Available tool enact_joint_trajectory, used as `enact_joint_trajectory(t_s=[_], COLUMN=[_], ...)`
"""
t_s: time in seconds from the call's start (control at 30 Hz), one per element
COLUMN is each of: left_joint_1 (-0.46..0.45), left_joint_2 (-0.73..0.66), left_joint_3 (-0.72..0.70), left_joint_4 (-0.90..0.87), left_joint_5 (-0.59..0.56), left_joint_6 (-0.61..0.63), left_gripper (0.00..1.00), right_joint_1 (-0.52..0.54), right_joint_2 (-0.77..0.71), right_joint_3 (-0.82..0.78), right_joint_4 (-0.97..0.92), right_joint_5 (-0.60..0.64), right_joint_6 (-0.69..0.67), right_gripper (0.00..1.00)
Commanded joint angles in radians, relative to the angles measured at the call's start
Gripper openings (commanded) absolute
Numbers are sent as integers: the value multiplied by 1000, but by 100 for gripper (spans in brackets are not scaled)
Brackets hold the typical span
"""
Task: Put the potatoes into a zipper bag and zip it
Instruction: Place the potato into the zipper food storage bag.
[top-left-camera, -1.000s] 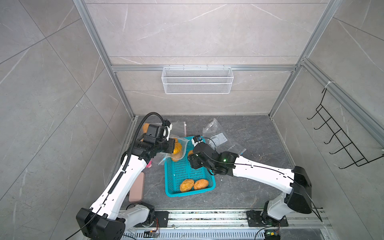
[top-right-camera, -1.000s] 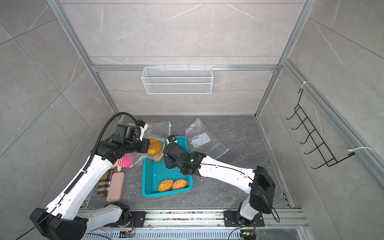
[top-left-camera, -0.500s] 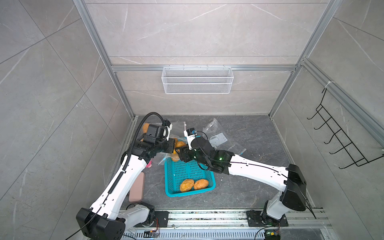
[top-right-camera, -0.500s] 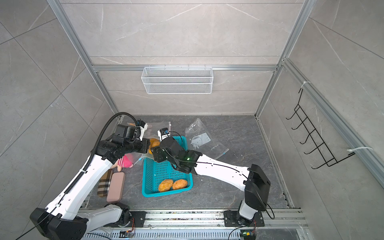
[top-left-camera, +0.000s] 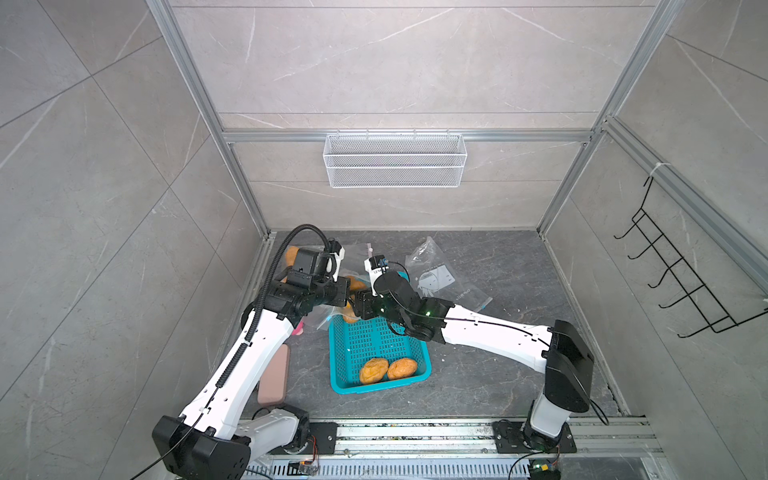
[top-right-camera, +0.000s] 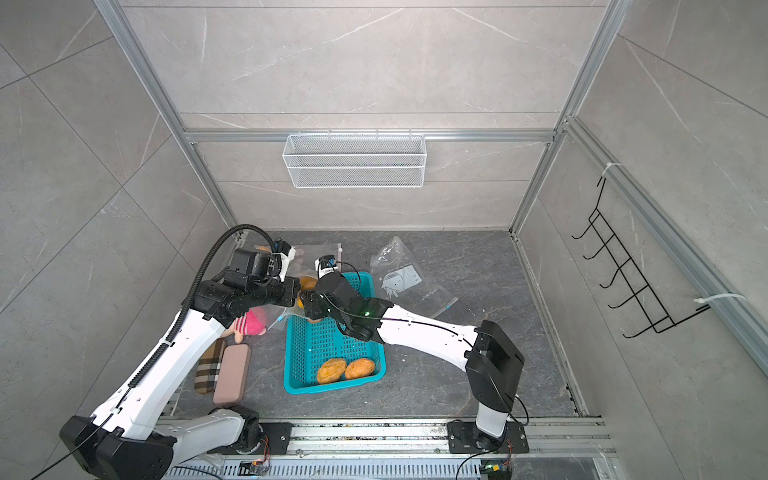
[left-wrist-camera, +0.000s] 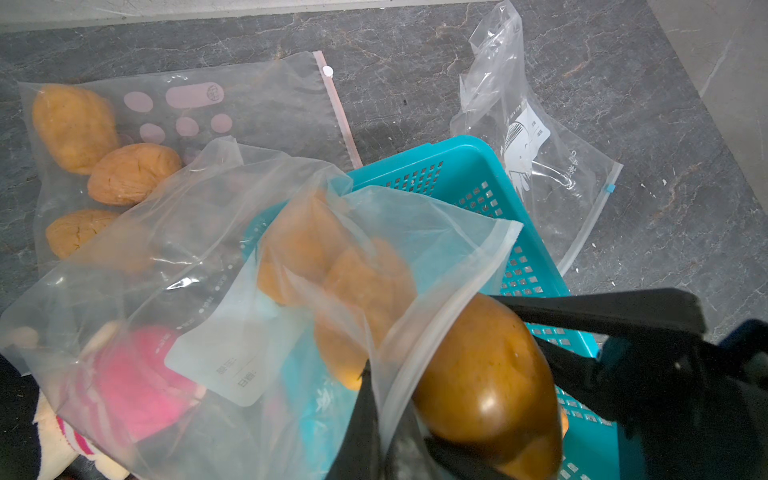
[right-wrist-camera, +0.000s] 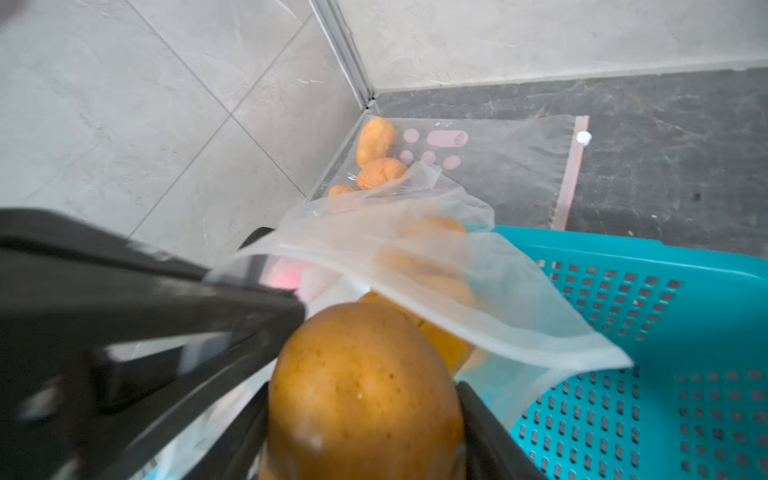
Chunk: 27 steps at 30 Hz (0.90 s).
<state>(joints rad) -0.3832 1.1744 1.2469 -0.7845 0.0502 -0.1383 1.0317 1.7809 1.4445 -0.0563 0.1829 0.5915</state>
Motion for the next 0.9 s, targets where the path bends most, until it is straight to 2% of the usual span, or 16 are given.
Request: enact_joint_trajectory(t_s=[0.0, 0.17, 0.37, 0.7, 0.87], left_joint_1=[-5, -5, -6, -8, -8], left_joint_2=[-33, -30, -30, -34, -29], left_joint_3=[7, 5, 4, 6, 6], left_joint_4=[6, 9, 7, 5, 5], left_joint_5=[-11, -13, -15, -17, -10], left_joint_6=[5, 8, 8, 9, 9], left_gripper=[0, 0, 0, 0, 0], right_joint_1=[-20, -26, -27, -28, -29], right_joint_2=[28, 64, 103, 66, 21], right_joint_3=[46, 91, 146, 148, 123], right_joint_4=[-28, -56, -123, -147, -144], right_joint_5=[13, -12, -24, -31, -31], right_joint_6=[42, 65, 67, 49, 19], right_gripper=[57, 58, 65, 74, 76])
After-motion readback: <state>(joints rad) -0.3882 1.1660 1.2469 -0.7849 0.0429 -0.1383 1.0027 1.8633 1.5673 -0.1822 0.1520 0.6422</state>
